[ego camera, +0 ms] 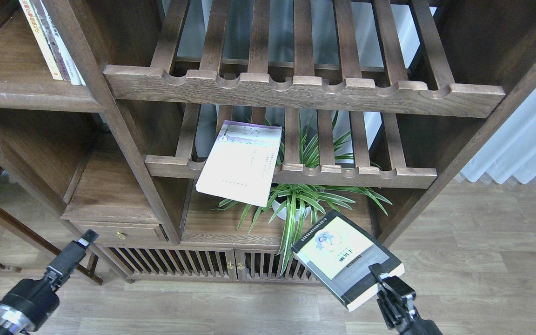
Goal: Organize books on shelf
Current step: 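Grasp the white-and-green book with the left gripper beside the right gripper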
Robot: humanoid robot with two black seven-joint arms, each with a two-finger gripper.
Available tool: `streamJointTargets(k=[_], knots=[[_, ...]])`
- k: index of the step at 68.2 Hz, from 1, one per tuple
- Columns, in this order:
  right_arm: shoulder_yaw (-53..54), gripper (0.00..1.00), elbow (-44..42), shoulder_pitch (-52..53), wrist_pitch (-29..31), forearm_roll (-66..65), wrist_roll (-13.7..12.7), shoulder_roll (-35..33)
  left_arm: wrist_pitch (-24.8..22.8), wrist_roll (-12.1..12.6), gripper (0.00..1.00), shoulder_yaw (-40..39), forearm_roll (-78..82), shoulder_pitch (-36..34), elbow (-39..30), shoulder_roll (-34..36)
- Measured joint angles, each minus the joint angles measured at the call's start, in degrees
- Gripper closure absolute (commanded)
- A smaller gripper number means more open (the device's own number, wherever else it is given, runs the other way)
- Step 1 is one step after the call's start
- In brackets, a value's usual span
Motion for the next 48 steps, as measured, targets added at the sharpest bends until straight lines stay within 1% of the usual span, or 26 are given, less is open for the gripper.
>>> streamJointTargets(k=[7,17,19,32,41,48], knots=[[-1.1,0.94,-1.4,2.4,0.0,-0.6,-0.3,2.4,0.0,0.0,0.01,5.0,-5.1,-0.1,-0.3,-0.2],[-1.8,0.94,-3.0,4.2,0.0,-0.6,-0.6,4.6,0.0,-0.1,0.01,9.0,-10.4,-0.6,-0.6,-0.7],[-2.6,0.94,-3.3,4.7,0.0,-0.7,-1.1,6.6,0.0,-0.1,0.01,10.0,-11.6,-0.7,-0.6,-1.2],[-6.1,0.93,-4.3,5.7,0.0,-0.8,-3.0,11.8,0.0,-0.2,0.01,11.4,-12.2,-0.7,-0.6,-3.4],[-8.0,0.92,-5.0,6.0,0.0,-0.8,-3.9,14.0,0.0,-0.2,0.01,12.9,-12.2,-0.7,-0.7,-5.5],[-9.0,0.93,-5.2,6.1,0.0,-1.0,-5.2,15.5,0.0,-0.2,0.01,14.6,-12.2,-0.8,-0.8,-6.8]])
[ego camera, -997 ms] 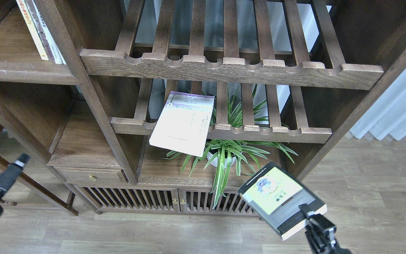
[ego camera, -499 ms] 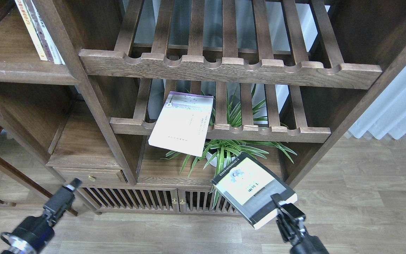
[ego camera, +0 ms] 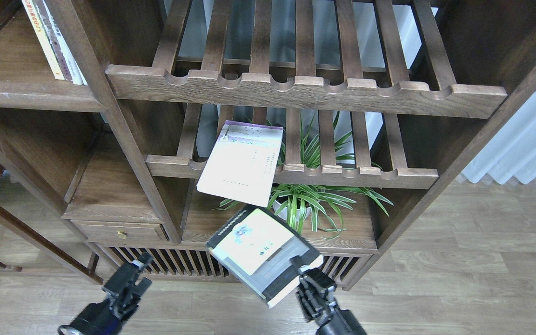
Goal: Organize books on shelf
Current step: 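Grasp the white-and-green book with the left gripper beside the right gripper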
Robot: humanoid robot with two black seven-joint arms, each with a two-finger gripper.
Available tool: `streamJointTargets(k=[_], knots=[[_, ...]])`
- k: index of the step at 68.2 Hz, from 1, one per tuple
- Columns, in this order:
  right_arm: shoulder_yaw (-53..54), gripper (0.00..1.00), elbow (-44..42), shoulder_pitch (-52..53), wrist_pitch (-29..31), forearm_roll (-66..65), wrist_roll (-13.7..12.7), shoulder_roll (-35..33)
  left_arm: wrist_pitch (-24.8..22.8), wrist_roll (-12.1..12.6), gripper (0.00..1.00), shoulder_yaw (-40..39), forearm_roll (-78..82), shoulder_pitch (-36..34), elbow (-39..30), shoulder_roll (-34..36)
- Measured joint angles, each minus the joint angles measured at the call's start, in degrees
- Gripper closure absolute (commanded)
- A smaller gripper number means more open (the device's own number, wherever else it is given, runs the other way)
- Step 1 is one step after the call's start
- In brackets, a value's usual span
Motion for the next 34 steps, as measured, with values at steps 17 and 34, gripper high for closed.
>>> streamJointTargets(k=[17,34], knots=[[-0.4,0.93,-0.8,0.0,0.0,-2.5,-1.4,2.6,0.0,0.0,0.01,1.2,0.1,-0.2,-0.7,-3.1],[-1.8,0.92,-1.0,-0.8,0.0,-4.5,-1.7,2.8,0.0,-0.1,0.01,1.6,0.6,-0.4,-0.7,-7.3]])
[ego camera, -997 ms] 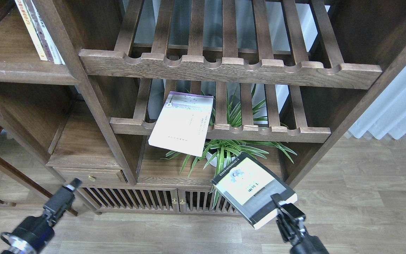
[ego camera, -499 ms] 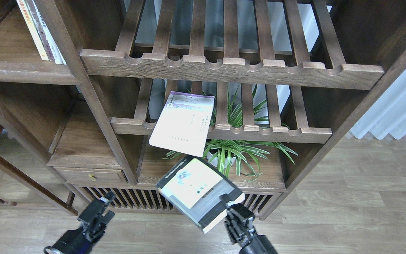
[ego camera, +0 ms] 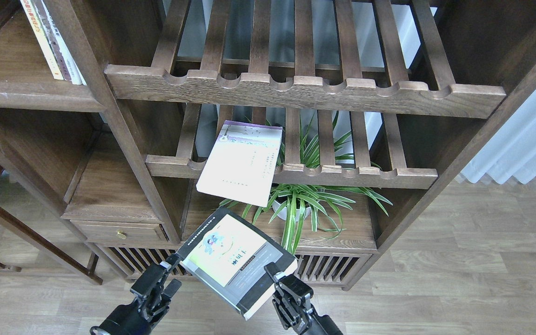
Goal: Organize books on shelf
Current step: 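Grasp the white-and-green book with the left gripper beside the right gripper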
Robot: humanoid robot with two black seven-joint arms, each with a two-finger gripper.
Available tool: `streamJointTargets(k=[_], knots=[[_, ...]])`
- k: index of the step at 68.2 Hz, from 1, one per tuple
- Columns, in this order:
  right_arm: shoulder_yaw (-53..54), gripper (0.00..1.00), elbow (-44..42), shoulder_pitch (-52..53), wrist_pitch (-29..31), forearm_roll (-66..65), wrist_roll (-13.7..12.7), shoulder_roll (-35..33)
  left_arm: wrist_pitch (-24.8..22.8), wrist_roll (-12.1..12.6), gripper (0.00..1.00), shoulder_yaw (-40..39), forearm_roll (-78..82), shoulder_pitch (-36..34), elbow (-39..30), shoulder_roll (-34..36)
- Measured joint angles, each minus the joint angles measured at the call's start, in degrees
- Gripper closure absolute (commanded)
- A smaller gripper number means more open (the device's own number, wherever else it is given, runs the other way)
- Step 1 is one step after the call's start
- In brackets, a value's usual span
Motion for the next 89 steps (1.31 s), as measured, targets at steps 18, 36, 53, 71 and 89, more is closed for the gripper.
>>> streamJointTargets(k=[18,36,53,71,89], knots=[[-0.3,0.92,0.0,-0.6,0.0,-0.5,0.0,0.0,0.0,0.0,0.07,0.7,0.6,-0.6,0.7,-3.4],[-0.8,0.92,0.1,-0.9,0.0,-0.7,0.0,0.0,0.0,-0.3,0.52,1.3,0.6,-0.6,1.0,-4.6],[-0.8,0.92,0.1,-1.5,0.0,-1.2,0.0,0.0,0.0,0.2,0.94,1.8,0.6,-1.0,1.2,-4.8],[-0.8,0.87,0.1,-1.8,0.0,-1.2,0.0,0.0,0.0,0.2,0.95,3.4,0.9,-2.1,1.2,-4.3],[-0.4,0.0,0.1,-0.9,0.0,-3.4,-0.1,0.0,0.0,0.6,0.95,2.7,1.3,-2.3,-0.2,-1.5]])
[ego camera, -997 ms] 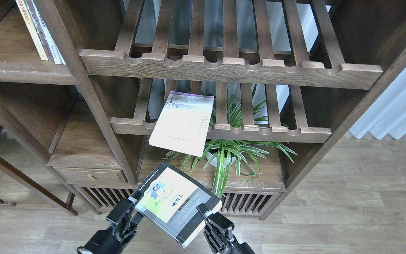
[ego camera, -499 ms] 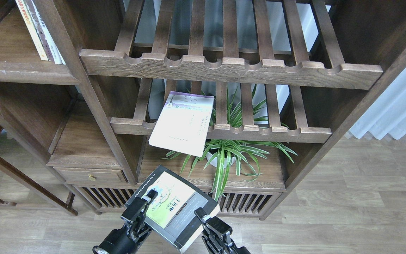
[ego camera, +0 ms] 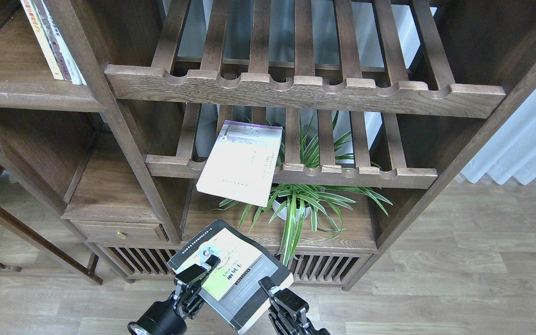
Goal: Organize books on shelf
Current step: 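Carry the white-and-green book with the left gripper to the side shelf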
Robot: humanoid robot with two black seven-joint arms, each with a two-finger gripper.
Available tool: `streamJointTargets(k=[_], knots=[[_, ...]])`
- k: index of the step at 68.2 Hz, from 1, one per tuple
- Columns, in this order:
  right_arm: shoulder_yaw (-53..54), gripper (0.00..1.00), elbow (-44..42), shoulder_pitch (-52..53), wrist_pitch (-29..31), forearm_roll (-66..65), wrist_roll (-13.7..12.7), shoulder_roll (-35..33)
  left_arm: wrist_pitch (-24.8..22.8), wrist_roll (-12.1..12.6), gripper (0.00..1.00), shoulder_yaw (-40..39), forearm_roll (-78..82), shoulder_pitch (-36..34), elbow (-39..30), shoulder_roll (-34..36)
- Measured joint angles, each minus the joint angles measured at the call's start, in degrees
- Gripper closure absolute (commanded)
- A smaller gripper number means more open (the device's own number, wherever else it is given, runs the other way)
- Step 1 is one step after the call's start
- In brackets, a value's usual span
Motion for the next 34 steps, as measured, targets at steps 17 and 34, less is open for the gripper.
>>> streamJointTargets(k=[17,34], knots=[[0.6,0.0,0.1,0.4,0.0,-1.0,0.1,0.0,0.0,-0.4,0.95,-5.4,-0.1,1.3,-3.7,8.1],[0.7,0.0,0.0,1.0,0.0,-1.1,0.2,0.0,0.0,-0.4,0.95,-16.8,-0.2,8.1,-9.7,18.7]])
